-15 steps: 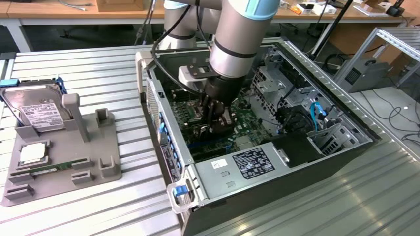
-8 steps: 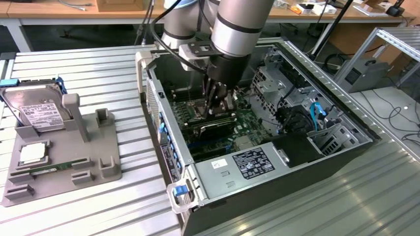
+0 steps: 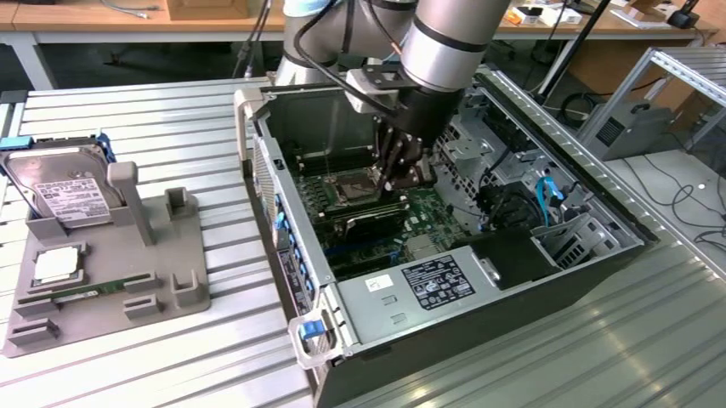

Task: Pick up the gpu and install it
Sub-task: 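Press down on the gpu until it lock into place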

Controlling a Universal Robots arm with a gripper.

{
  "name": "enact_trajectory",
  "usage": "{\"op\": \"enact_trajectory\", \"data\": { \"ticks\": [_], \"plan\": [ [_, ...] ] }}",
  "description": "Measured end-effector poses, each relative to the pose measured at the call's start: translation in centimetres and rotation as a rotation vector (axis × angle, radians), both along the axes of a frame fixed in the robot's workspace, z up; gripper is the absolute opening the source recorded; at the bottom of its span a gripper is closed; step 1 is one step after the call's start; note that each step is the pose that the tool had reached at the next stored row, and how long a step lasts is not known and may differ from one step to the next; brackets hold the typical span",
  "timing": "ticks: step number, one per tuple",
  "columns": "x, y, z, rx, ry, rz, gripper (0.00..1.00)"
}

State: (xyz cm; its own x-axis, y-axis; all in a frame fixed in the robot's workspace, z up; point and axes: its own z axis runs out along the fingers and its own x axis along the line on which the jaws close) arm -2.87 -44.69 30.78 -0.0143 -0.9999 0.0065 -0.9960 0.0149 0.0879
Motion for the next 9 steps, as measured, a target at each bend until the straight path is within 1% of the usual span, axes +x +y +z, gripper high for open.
{"op": "enact_trajectory", "data": {
  "ticks": [1,2,3,4,6,9],
  "plan": [
    [0.6,-0.01,0.00,-0.0001,0.0040,0.000,0.11],
    [0.9,0.00,0.01,-0.0003,0.0058,0.000,0.11],
    [0.9,0.00,0.00,-0.0001,0.0058,0.000,0.11],
    [0.7,0.01,-0.05,0.0000,0.0058,0.000,0.11],
    [-0.7,0.00,-0.44,0.0000,0.0059,0.000,0.11],
    [-2.3,0.00,-1.07,-0.0001,0.0059,0.000,0.11]
  ]
}}
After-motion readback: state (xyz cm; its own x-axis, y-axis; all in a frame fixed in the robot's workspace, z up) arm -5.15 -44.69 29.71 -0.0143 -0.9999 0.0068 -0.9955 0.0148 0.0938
